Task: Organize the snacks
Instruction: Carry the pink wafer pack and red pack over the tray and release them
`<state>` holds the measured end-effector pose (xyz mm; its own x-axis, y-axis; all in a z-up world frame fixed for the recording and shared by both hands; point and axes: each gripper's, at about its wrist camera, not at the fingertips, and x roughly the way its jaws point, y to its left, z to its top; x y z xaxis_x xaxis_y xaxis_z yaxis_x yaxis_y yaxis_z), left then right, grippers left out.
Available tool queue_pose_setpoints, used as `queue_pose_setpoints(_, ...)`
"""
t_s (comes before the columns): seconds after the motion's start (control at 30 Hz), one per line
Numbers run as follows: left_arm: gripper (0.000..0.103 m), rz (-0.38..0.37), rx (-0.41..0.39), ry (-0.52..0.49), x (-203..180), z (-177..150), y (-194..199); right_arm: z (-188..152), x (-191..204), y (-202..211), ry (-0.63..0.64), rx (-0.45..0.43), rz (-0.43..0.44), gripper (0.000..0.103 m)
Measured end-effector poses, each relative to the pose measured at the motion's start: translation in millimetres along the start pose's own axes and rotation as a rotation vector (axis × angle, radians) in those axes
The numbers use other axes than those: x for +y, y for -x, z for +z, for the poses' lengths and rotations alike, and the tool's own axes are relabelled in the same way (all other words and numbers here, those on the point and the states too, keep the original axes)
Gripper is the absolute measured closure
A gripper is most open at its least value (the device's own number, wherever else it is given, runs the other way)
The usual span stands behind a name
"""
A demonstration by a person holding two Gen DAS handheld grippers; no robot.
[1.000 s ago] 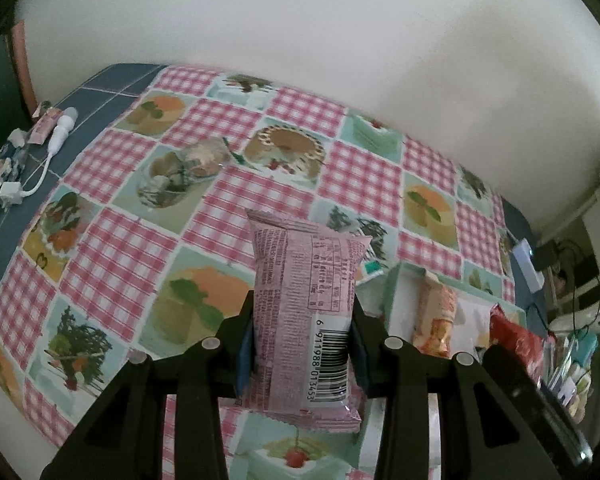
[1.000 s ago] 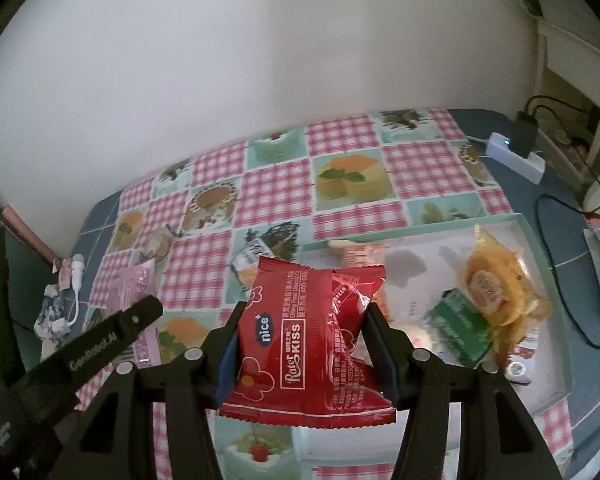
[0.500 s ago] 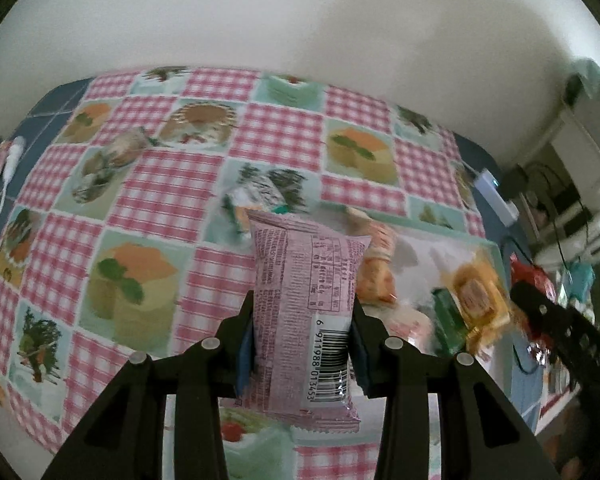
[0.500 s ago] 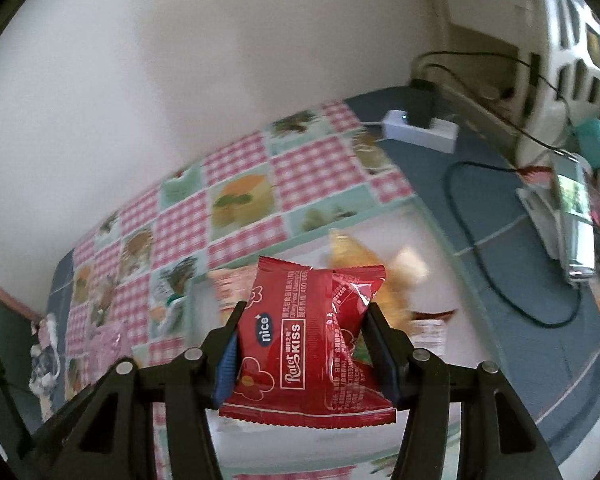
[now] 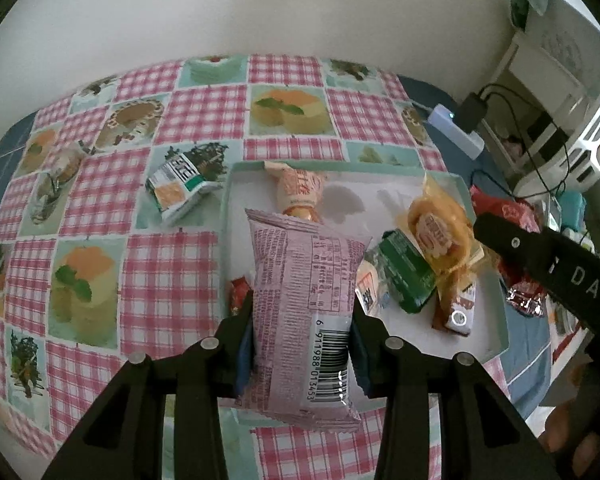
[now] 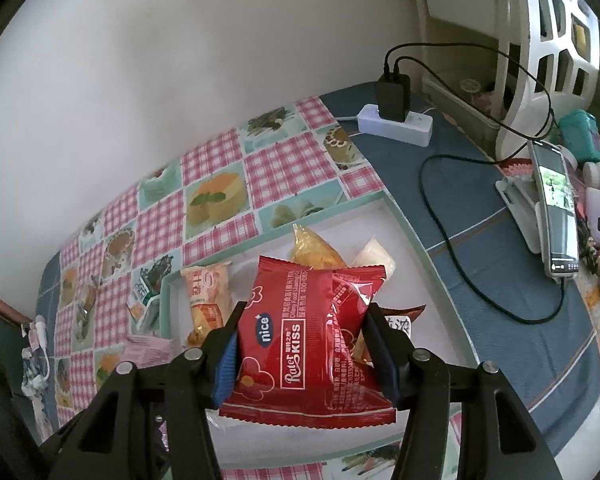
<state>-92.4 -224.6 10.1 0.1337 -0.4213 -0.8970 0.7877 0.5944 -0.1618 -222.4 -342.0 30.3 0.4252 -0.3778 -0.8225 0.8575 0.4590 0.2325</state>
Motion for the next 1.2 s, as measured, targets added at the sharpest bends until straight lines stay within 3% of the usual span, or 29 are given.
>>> queue_pose_setpoints(0.23, 0.061, -0.019, 0.065, -0.025, -8.0, -8.5, -11.9, -7.7, -2.2, -11.6, 0.006, 0.057, -0.022, 0.043)
queue_pose_setpoints(0.7, 0.058, 0.0, 0.116, -0.058, -16.2, -14.1, -26.9, -16.4, -2.9, -30.8, 0.016, 0.132, -0.05, 0.042)
queue_pose_setpoints(0.87, 0.046, 0.005, 0.099, -0.068, -15.4, -12.7, -23.5, -17.1, -1.3, -31.2, 0.023, 0.134, -0.054, 0.042)
queue_pose_setpoints(1.2, 0.043, -0.01, 0.068, -0.059, -10.7, -8.7, -12.1, -15.6, 2.1, -26.5, 0.033, 0.119, -0.057, 0.042)
